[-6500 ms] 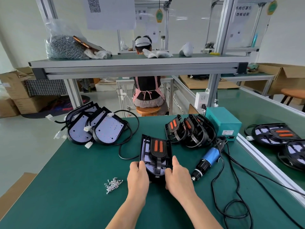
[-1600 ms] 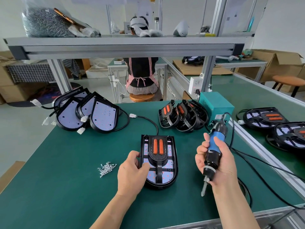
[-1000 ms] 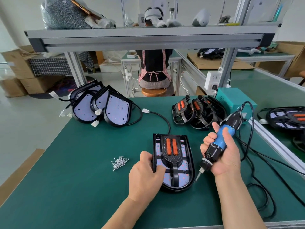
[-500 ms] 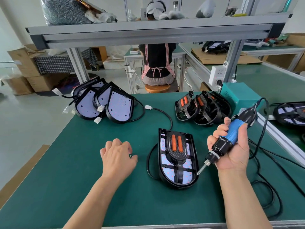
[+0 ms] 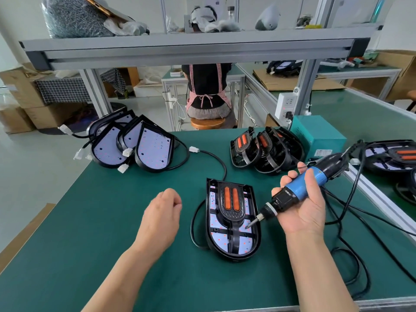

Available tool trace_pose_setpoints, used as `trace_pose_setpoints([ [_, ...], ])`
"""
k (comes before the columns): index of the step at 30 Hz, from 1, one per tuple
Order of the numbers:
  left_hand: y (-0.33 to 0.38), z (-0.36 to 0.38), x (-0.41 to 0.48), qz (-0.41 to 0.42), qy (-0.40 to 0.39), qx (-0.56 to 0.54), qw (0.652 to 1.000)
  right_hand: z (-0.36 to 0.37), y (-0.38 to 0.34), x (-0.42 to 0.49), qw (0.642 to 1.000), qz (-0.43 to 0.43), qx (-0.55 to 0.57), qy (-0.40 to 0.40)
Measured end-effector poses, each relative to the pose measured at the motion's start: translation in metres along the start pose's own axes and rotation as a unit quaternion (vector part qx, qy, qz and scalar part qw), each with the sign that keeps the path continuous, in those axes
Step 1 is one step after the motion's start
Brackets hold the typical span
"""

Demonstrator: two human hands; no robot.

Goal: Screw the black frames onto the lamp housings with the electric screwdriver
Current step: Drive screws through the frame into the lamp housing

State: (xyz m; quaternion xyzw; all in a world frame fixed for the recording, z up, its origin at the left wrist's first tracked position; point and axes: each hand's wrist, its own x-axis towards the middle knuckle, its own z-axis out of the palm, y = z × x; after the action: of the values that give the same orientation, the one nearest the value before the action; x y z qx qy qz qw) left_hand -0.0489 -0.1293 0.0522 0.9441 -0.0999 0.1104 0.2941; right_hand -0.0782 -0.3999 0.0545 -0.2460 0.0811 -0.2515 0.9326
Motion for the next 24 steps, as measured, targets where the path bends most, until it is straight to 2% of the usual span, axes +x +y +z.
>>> trace_pose_setpoints([
  [3,0.035,-0.006,-0.006,0.000,-0.008,-0.180,0.984,0.013,-0.004,-0.005,1.000,-0.022,-0.004,0.011],
  [7,0.071,0.000,-0.016,-0.007,-0.072,-0.353,0.933,0.036,-0.012,-0.014,0.998,-0.053,-0.008,0.030],
  [14,0.087,0.015,-0.022,-0.058,-0.103,-0.437,0.892,0.061,-0.028,-0.025,0.993,-0.083,0.014,0.083],
  [20,0.089,0.017,-0.025,-0.076,-0.121,-0.477,0.867,0.072,-0.034,-0.030,0.989,-0.079,-0.008,0.122],
  [24,0.090,0.017,-0.026,-0.086,-0.128,-0.503,0.851,0.072,-0.040,-0.034,0.992,-0.055,-0.042,0.103],
])
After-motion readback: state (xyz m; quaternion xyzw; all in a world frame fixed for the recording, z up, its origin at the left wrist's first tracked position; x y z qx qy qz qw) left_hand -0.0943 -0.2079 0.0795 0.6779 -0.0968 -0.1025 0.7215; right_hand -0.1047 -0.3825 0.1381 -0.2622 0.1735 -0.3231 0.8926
